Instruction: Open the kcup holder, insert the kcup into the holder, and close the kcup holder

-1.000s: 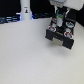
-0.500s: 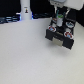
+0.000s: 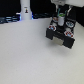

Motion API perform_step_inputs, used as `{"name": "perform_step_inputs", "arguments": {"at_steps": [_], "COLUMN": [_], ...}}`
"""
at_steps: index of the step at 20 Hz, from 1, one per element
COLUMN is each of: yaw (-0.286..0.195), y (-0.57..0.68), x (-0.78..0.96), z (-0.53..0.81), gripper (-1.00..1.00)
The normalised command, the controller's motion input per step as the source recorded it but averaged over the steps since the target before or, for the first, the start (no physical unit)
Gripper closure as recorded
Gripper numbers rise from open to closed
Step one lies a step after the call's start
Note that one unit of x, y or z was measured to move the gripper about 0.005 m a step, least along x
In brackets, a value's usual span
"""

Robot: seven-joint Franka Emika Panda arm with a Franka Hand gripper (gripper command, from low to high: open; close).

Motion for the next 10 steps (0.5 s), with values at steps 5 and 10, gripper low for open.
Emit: {"name": "perform_step_inputs", "arguments": {"at_steps": [5,10], "yaw": [-0.031,0.005], "y": [-0.05,0.0], "x": [0.59,0.11], "z": [0.14,-0.2], "gripper": [1.0,1.0]}}
